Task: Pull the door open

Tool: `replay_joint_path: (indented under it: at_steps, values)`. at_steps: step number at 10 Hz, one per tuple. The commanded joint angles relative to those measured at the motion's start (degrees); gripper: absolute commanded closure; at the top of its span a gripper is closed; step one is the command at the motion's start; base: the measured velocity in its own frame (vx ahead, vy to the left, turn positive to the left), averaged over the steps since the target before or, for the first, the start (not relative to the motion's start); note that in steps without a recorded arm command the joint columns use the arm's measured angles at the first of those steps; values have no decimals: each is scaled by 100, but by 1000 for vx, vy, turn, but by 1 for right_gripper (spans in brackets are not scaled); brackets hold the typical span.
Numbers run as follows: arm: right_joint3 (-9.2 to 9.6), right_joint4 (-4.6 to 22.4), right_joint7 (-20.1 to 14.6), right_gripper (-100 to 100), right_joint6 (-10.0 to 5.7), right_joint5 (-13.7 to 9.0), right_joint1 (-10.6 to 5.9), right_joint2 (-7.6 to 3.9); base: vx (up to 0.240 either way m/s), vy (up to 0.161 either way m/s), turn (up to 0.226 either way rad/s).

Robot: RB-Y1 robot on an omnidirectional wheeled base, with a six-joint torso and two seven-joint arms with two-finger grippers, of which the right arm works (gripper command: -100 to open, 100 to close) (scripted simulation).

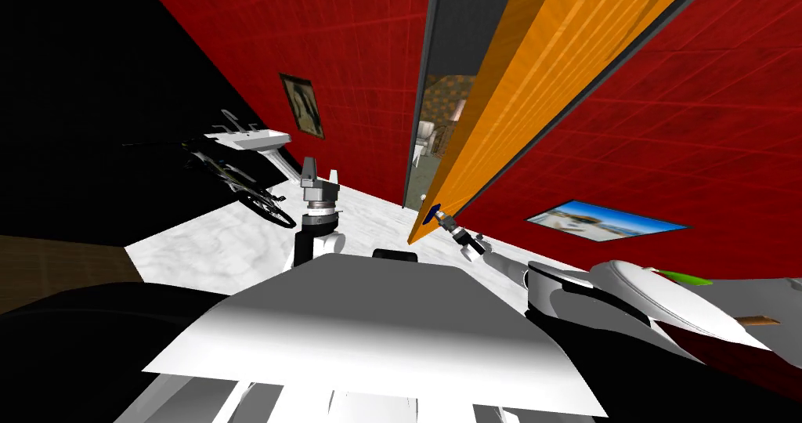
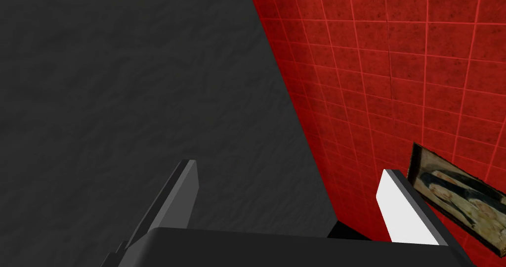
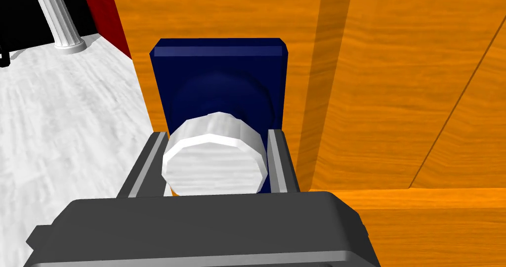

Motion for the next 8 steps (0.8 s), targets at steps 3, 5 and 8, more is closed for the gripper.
replay_joint_path:
  at_steps: [3, 5, 8]
  values:
    - [100, 136, -144, 100, -215, 84, -38, -35, -156, -164, 150]
    - [170, 237, -241, 100, -351, 141, -67, -48, -167, -191, 132]
    - [253, 359, -358, 100, -514, 209, -102, -65, -154, -155, 141]
